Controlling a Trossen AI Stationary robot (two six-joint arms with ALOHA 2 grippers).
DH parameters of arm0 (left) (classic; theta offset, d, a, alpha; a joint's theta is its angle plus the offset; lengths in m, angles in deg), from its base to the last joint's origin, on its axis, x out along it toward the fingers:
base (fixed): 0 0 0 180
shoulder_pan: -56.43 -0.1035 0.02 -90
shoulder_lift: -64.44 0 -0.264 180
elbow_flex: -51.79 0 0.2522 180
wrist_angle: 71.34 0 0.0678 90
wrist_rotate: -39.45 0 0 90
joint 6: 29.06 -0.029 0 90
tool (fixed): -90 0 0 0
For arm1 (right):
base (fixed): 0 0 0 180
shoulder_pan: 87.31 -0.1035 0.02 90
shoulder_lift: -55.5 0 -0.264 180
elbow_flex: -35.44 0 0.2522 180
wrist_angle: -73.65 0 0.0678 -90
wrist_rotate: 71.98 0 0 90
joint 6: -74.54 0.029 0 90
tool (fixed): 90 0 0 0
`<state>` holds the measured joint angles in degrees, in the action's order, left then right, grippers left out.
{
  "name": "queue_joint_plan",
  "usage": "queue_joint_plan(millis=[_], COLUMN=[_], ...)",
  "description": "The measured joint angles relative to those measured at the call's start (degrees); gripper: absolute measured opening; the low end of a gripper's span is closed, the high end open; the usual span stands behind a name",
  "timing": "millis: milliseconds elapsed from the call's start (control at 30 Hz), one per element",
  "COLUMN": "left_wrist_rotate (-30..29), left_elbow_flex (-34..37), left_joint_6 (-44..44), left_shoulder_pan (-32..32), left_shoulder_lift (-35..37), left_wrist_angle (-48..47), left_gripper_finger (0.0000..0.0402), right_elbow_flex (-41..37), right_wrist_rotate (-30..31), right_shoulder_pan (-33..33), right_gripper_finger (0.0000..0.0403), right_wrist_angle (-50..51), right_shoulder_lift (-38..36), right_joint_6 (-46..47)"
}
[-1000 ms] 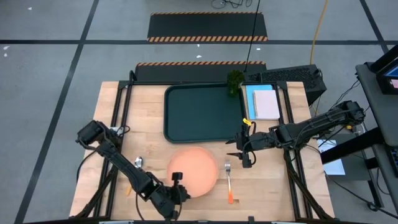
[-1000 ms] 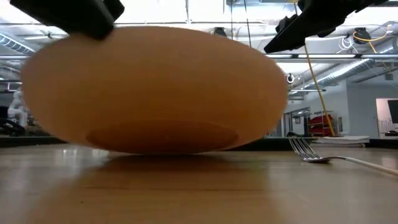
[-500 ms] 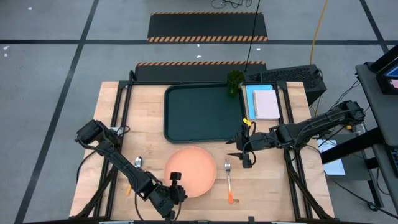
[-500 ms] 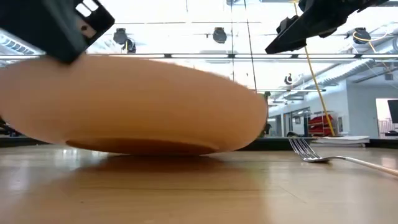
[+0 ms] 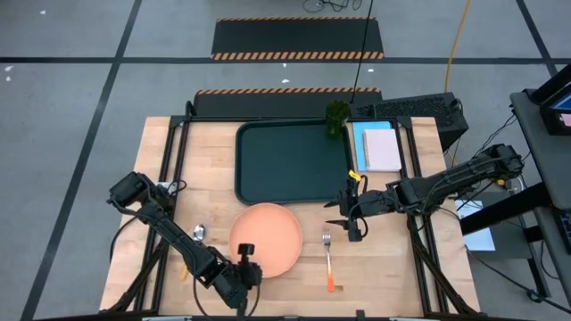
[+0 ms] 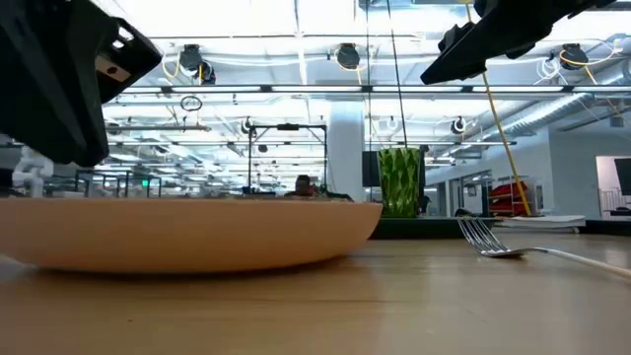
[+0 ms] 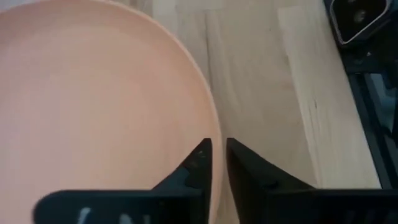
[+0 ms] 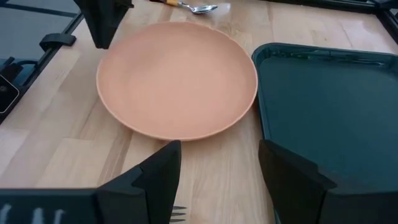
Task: Pick and place plate/cup/fork/spoon on tray
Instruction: Put the orange plate on the black serving tray to the bottom left of the green cup
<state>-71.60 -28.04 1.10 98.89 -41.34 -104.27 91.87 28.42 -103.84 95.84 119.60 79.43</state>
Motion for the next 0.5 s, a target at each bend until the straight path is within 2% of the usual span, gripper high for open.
queue_joint_plan(millis=[300,500], left_wrist_rotate=[0.0,0.7], left_elbow_flex=[0.0,1.2], left_joint_6=[5.0,3.8], left_shoulder_pan=[0.0,0.4], left_shoulder_lift=[0.0,0.0], left_wrist_angle=[-4.2,-3.7], left_gripper_finger=[0.0149,0.0160], right_elbow_flex=[0.0,0.0], right_wrist_rotate=[0.0,-0.1], right_shoulder_pan=[0.0,-0.2], right_gripper_finger=[0.0210,0.0210], right_wrist_angle=[0.0,0.3], right_shoulder_lift=[0.0,0.0], right_joint_6=[-0.4,0.4])
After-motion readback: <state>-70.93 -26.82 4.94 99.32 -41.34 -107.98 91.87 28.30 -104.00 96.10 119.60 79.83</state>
